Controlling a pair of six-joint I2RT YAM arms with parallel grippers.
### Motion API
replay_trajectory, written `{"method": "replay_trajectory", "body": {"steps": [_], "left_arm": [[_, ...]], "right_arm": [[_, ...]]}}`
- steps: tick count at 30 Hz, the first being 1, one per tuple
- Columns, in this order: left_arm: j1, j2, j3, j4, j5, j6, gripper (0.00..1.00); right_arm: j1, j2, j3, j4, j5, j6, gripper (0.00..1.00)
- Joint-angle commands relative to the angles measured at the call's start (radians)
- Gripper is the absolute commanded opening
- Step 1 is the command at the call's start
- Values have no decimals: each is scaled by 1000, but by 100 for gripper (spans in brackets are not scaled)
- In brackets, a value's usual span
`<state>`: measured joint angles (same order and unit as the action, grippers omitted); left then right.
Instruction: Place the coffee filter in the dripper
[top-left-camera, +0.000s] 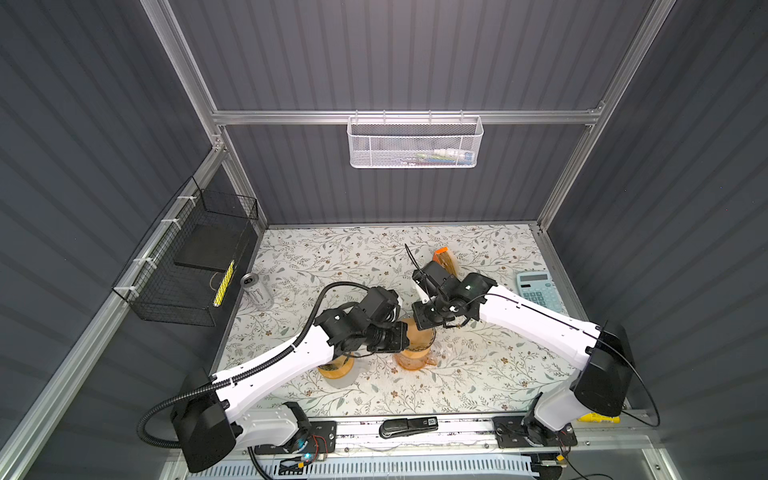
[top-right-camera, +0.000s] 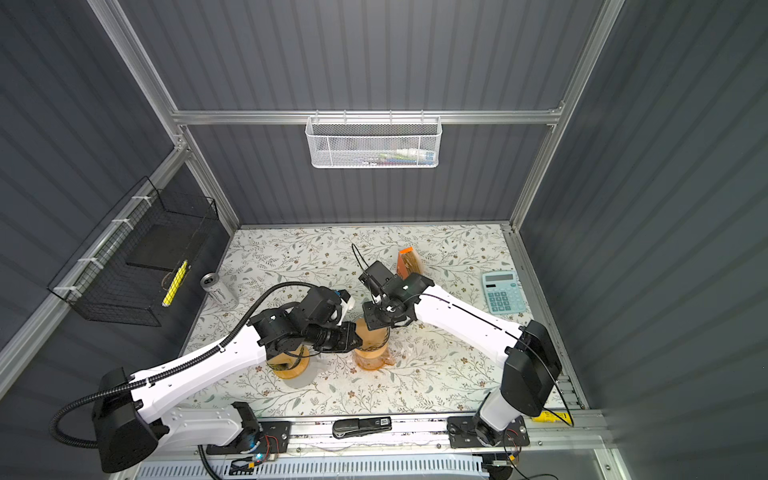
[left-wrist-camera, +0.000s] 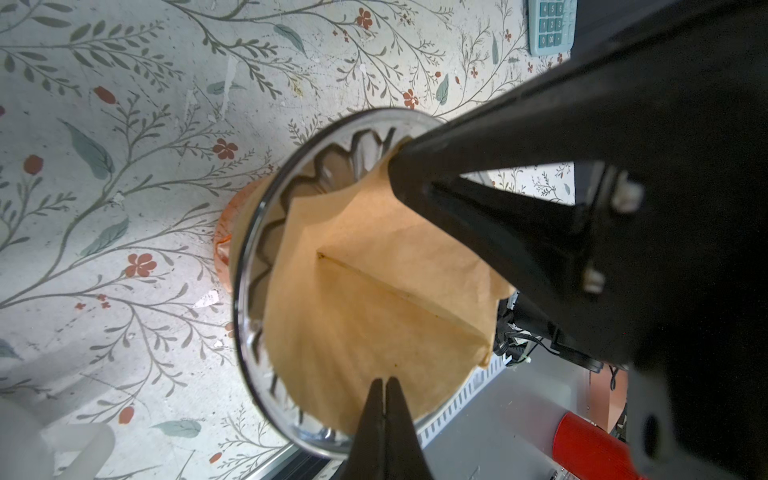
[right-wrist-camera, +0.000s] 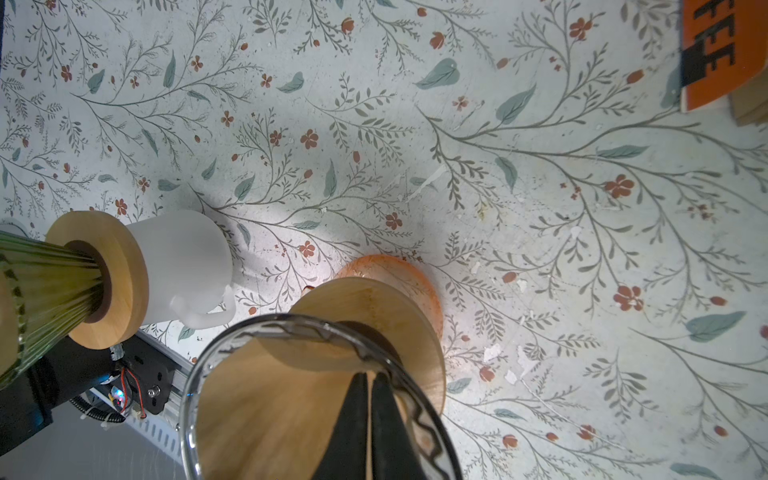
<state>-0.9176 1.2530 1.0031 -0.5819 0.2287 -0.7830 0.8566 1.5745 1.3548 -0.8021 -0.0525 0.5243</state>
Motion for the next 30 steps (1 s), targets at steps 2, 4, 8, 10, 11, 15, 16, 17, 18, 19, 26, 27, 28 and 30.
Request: {"method": "replay_trajectory", "body": {"steps": [2, 4, 8, 10, 11, 15, 16, 17, 18, 19, 26, 27, 28, 30], "left_arm": [[-7, -13, 27, -45, -18, 5, 6], [-7, -16, 31, -47, -22, 5, 6], [-7, -23, 38, -48, -28, 5, 6], [-6, -23, 41, -49, -31, 5, 6], [-7, -25, 43, -49, -33, 5, 6], [-6, -30, 50, -52, -44, 5, 6], [-7, -33, 53, -53, -47, 5, 6], [-6, -36, 54, -54, -53, 4, 6], [-6, -41, 60, -55, -59, 4, 6], [-7, -45, 64, -56, -67, 4, 6], [-6, -54, 162, -117, -165, 25, 7], [-6, -56, 174, -120, -176, 30, 7], [-7, -58, 186, -127, -188, 31, 7], [-7, -61, 208, -151, -240, 30, 8]], "right_arm": [[4, -26, 33, -27, 21, 13, 10], [4, -32, 36, -29, 19, 15, 10], [5, -46, 40, -32, 20, 19, 10], [5, -52, 41, -33, 23, 20, 10], [5, -54, 41, -33, 25, 20, 10], [5, -60, 49, -38, 22, 23, 10], [5, -62, 50, -39, 22, 23, 10], [5, -65, 50, -37, 21, 25, 10], [5, -69, 53, -38, 22, 25, 10], [5, -72, 53, -38, 23, 25, 10], [5, -103, 83, -62, 48, 20, 11], [5, -108, 86, -66, 52, 19, 11], [4, -113, 88, -69, 53, 19, 11], [2, -125, 90, -70, 51, 17, 11]]}}
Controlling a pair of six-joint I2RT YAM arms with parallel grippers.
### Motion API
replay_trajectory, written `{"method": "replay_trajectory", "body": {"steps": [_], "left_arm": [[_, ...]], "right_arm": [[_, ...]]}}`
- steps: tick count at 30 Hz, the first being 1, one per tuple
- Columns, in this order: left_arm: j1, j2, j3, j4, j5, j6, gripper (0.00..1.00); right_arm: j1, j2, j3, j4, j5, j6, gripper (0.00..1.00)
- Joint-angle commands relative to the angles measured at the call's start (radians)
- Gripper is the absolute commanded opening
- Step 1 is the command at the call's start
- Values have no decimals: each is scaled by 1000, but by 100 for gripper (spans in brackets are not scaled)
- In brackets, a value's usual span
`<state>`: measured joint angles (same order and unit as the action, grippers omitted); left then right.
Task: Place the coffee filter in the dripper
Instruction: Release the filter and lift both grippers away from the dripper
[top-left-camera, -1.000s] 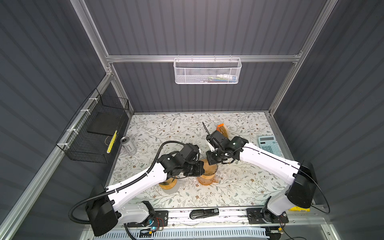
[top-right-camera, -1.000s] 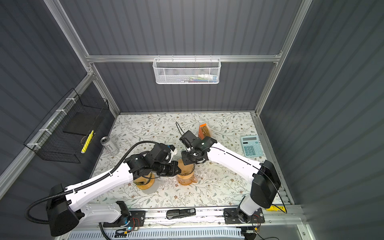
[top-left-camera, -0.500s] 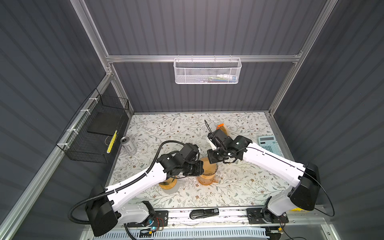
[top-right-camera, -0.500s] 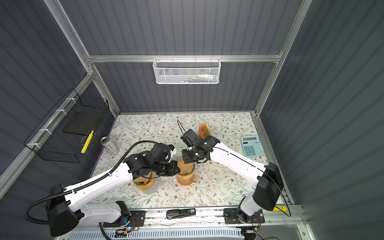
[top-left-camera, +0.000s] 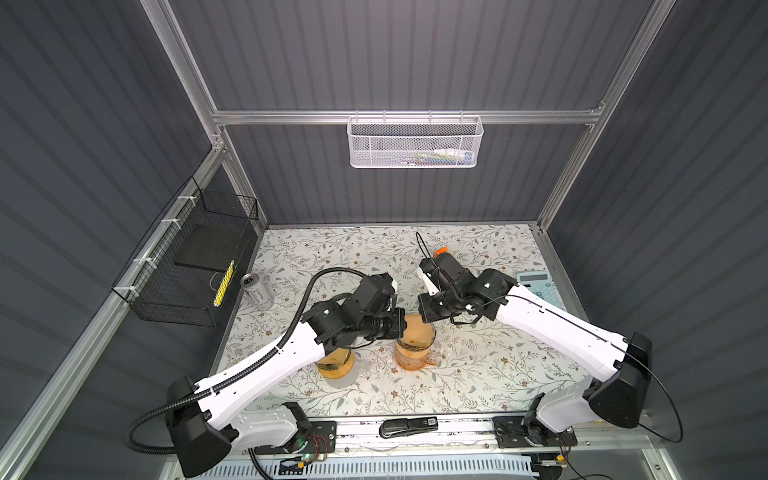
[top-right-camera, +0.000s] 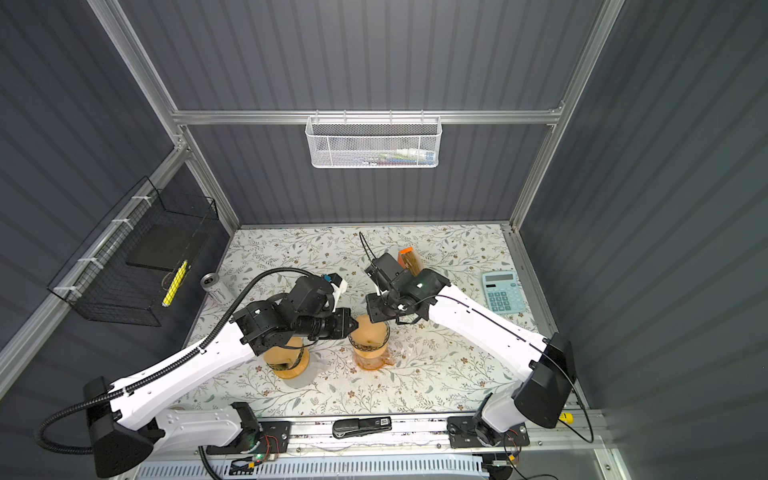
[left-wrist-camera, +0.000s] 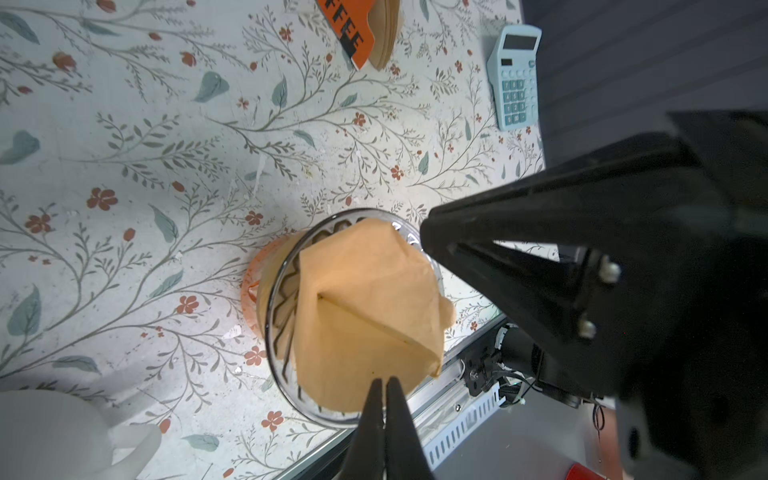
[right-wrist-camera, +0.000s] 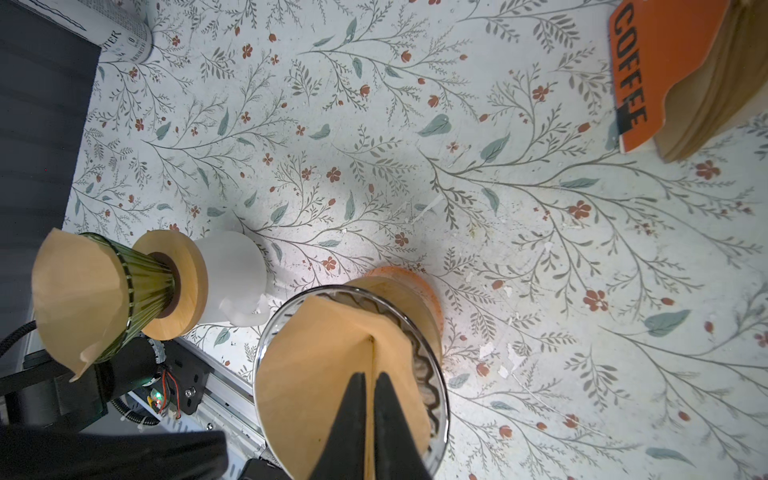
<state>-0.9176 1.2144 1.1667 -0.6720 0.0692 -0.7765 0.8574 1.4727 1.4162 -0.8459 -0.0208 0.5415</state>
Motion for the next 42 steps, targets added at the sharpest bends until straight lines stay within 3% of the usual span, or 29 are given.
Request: {"method": "replay_trajectory", "body": {"steps": [1, 4, 5, 7, 8, 9, 10, 11, 12, 13, 17, 22, 24, 29, 34, 39, 42], "left_arm": [[-7, -24, 58, -85, -115, 20, 9], [-5, -26, 96, -159, -256, 12, 19], [-3, -27, 112, -180, -309, 13, 30], [2, -30, 135, -202, -393, 23, 53], [6, -34, 143, -205, -433, 37, 89], [18, -37, 153, -212, -465, 46, 100], [28, -39, 157, -215, -484, 60, 100], [47, -45, 162, -215, -507, 80, 100], [68, -50, 170, -224, -540, 85, 100], [87, -56, 174, -227, -563, 91, 100], [210, -112, 151, -133, -592, 222, 100], [254, -133, 143, -55, -739, 382, 100], [307, -130, 140, -58, -744, 403, 100], [482, -155, 46, 14, -658, 434, 100], [692, -119, -60, 97, -462, 422, 100], [772, -83, -168, 288, -438, 466, 100], [836, -32, -202, 370, -369, 485, 100]], "right_arm": [[-1, -29, 29, -27, 19, -2, 11], [-17, -55, 22, -27, 18, -8, 12], [-29, -68, 18, -26, 16, -9, 12], [-54, -103, 5, -15, 6, -27, 13], [-72, -124, -12, -5, 9, -36, 14], [-96, -147, -25, 1, 12, -47, 15], [-120, -166, -36, 3, 5, -60, 19], [-150, -187, -49, 8, -5, -83, 35], [-182, -207, -58, 5, -5, -100, 62], [-209, -224, -66, 6, -2, -115, 98], [-335, -303, -139, 51, 46, -157, 99], [-492, -348, -260, 157, 42, -196, 99], [-551, -348, -288, 172, 35, -204, 99], [-661, -408, -402, 276, 34, -216, 99], [-739, -439, -486, 378, -17, -204, 99], [-773, -428, -542, 452, 12, -215, 99], [-799, -422, -587, 534, 27, -211, 99]]}}
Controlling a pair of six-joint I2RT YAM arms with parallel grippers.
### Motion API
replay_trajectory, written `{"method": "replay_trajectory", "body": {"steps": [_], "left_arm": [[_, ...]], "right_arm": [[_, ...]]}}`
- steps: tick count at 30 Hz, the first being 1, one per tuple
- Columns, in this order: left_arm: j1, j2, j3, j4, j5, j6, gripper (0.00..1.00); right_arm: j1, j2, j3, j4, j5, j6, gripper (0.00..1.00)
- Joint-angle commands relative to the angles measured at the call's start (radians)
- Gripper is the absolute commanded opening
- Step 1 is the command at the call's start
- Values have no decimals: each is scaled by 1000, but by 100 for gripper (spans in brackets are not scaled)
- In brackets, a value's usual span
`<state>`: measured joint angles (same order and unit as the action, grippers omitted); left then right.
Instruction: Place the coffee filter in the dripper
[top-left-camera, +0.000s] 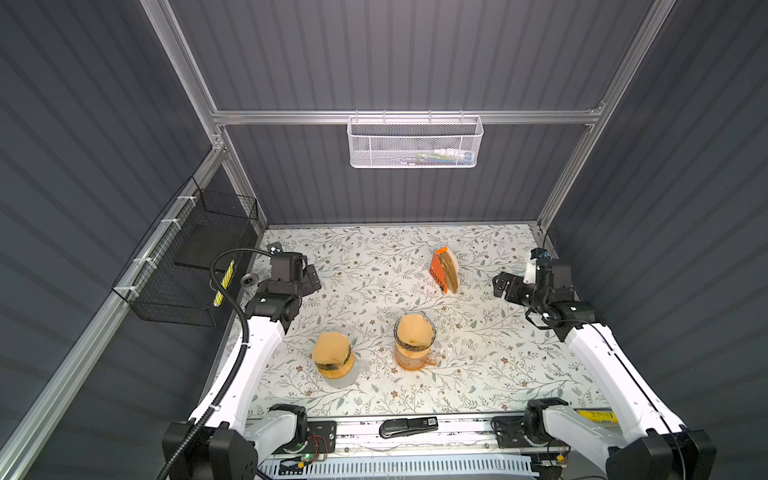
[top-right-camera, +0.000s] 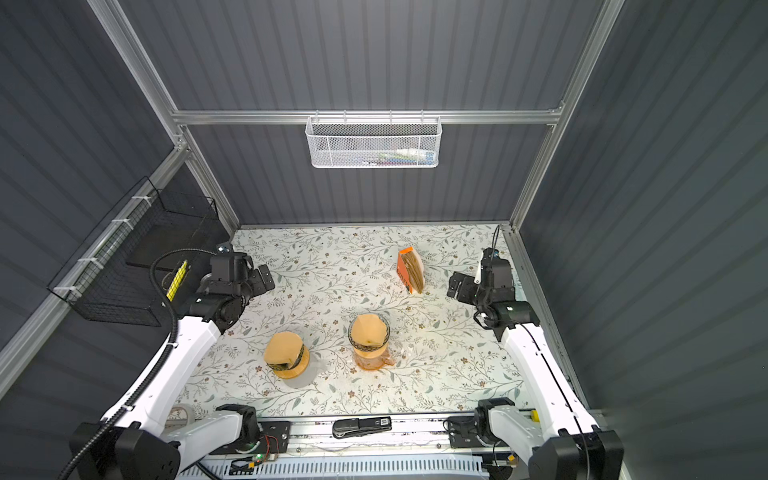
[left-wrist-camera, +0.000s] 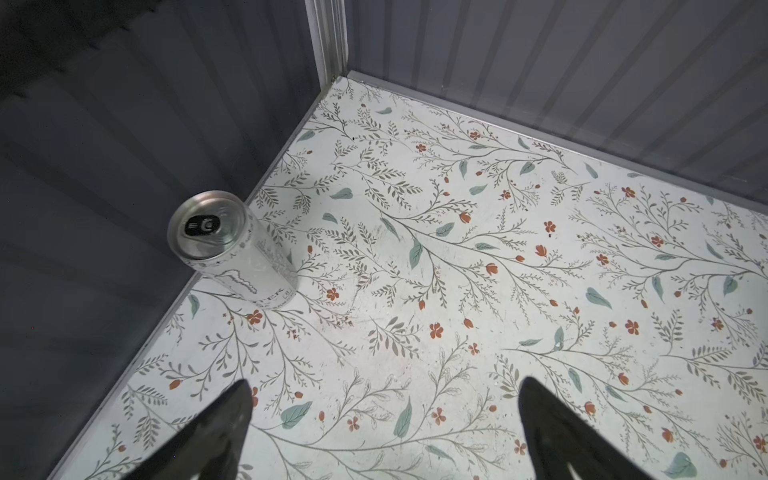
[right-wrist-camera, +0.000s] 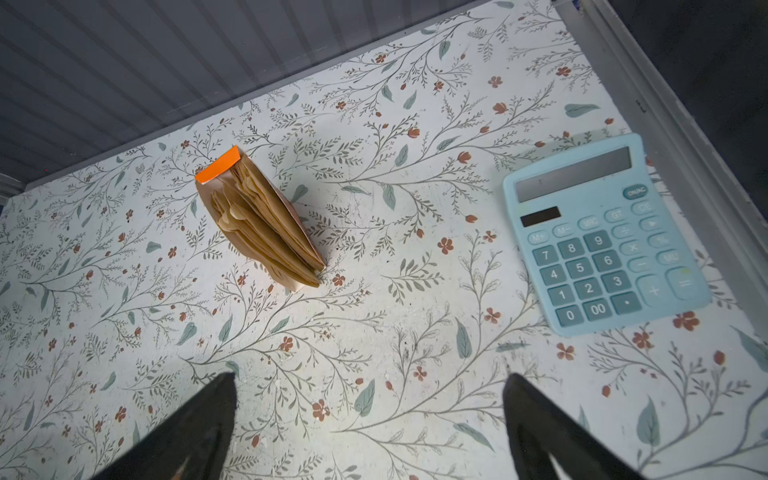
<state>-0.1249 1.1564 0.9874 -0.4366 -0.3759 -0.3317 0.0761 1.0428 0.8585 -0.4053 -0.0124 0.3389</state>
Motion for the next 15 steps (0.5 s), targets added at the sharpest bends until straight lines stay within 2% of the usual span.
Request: {"method": "replay_trajectory", "body": {"steps": [1, 10, 15], "left_arm": [[58, 41, -33, 157, 74, 41, 100], [154, 85, -237, 486, 55, 138, 100], [172, 152, -377, 764, 58, 160, 100]], "right_arm": [[-27, 6, -48, 119, 31, -3, 99], [-57, 33, -215, 386, 183, -43, 99], [-59, 119, -285, 529, 252, -75, 99]]}}
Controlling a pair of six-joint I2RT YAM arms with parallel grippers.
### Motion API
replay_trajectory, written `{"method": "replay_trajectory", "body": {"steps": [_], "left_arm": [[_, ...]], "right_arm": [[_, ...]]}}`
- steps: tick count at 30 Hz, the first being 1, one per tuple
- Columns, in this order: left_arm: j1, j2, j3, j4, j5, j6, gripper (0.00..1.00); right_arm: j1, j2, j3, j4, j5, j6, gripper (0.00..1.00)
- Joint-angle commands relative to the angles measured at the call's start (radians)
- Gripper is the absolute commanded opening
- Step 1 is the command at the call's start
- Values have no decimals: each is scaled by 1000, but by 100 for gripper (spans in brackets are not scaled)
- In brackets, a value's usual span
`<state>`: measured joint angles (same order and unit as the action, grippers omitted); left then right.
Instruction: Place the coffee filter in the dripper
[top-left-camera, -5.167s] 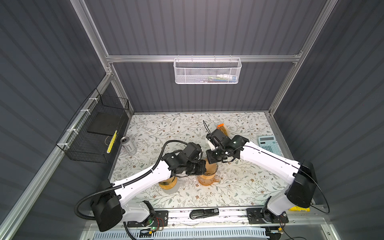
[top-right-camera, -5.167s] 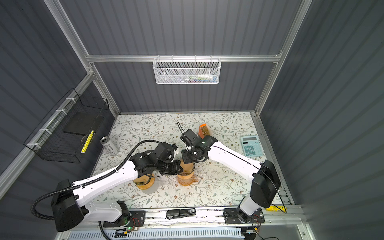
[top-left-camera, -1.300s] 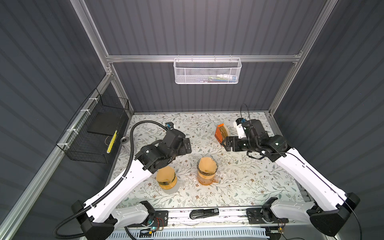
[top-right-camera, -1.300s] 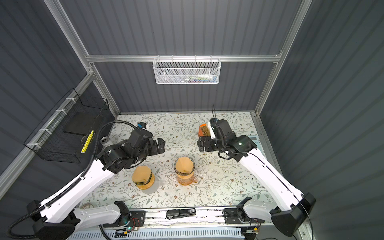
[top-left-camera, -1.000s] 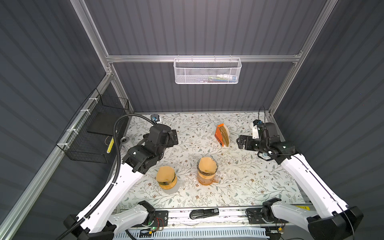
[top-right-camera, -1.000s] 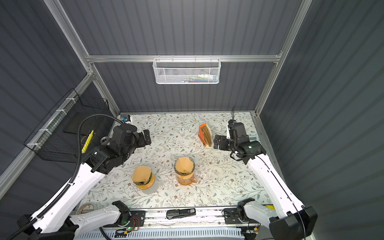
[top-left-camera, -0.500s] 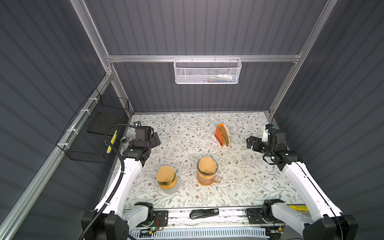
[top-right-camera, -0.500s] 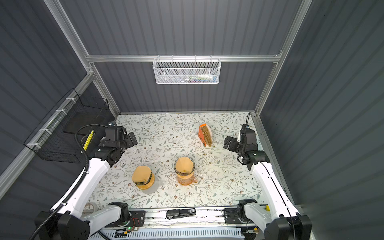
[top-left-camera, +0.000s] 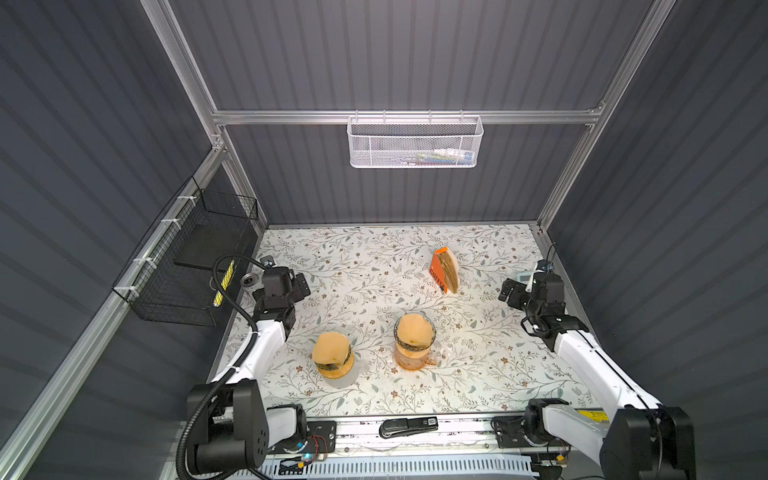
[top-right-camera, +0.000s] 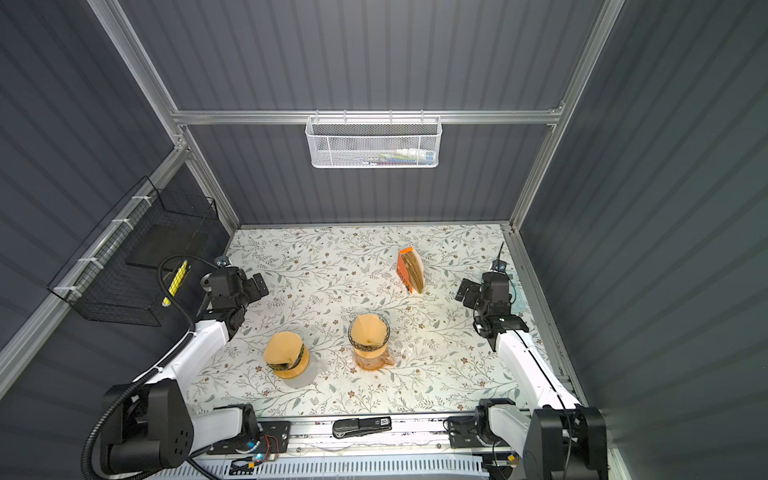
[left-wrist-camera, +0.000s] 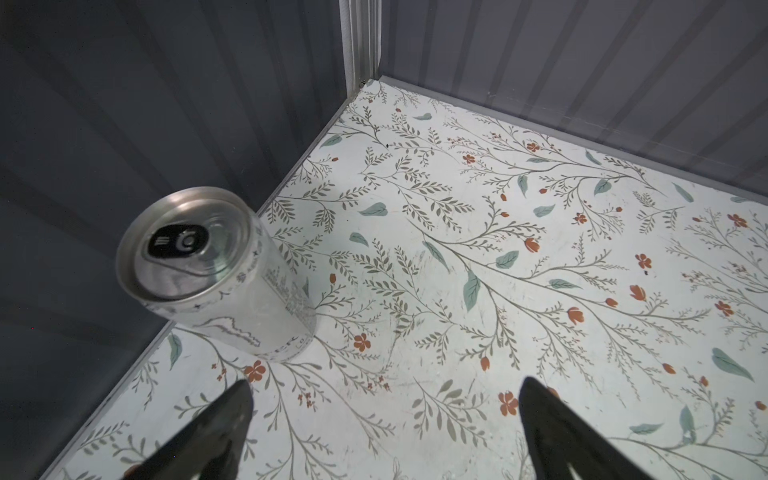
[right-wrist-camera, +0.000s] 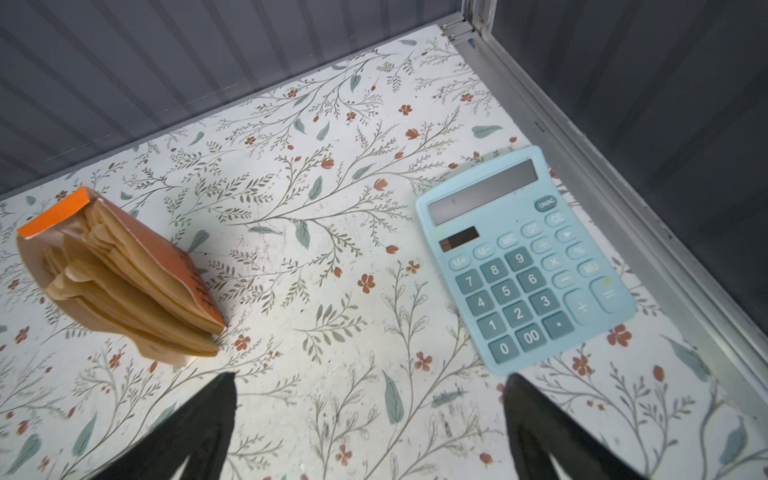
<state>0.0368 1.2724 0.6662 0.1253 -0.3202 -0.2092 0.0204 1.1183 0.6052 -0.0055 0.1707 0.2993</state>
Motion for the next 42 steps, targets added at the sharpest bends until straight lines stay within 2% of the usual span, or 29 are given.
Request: {"method": "replay_trajectory", "body": {"steps": [1, 4, 7, 9, 12, 13, 14, 21, 23, 28, 31, 35, 37, 38, 39, 41, 42], "left_arm": [[10, 61, -65, 231, 9, 49, 100], [9, 111, -98, 319, 37, 68, 100], [9, 155, -149, 449, 49, 85, 100], [13, 179, -157, 491, 76, 84, 100], [14, 226, -148, 517, 155, 93, 100], [13, 251, -153, 552, 169, 91, 100], [13, 272, -154, 566, 173, 93, 99], [12, 341, -209, 711, 175, 86, 100], [12, 343, -177, 645, 183, 90, 100], [3, 419, -42, 489, 256, 139, 100], [-22, 444, -6, 446, 257, 169, 100], [-52, 406, -137, 632, 199, 184, 100], [-52, 438, -246, 877, 168, 169, 100], [-52, 446, -267, 937, 154, 163, 100], [-52, 414, -259, 851, 145, 154, 100], [-59, 448, -232, 878, 138, 173, 100], [-69, 431, -208, 781, 139, 180, 100]], "right_arm": [[-4, 62, -47, 171, 62, -59, 99], [-4, 102, -102, 299, 49, -127, 99], [-5, 127, -223, 574, 53, -164, 99], [-5, 119, -226, 596, 51, -179, 99], [-5, 164, -284, 819, 39, -236, 99], [-7, 165, -274, 801, 40, -243, 99], [-9, 169, -273, 805, 32, -250, 99], [-23, 361, -350, 1153, -28, -276, 99], [-36, 324, -318, 1025, -51, -258, 99], [-49, 339, -286, 989, -93, -263, 99], [-51, 340, -288, 995, -98, -262, 99], [-51, 341, -288, 1000, -98, -262, 99], [-51, 342, -289, 1003, -99, -262, 99], [-51, 342, -289, 1003, -99, -262, 99], [-51, 343, -289, 1001, -99, -262, 99], [-51, 342, -289, 1001, -99, -263, 99], [-51, 342, -289, 1001, -100, -262, 99]]}}
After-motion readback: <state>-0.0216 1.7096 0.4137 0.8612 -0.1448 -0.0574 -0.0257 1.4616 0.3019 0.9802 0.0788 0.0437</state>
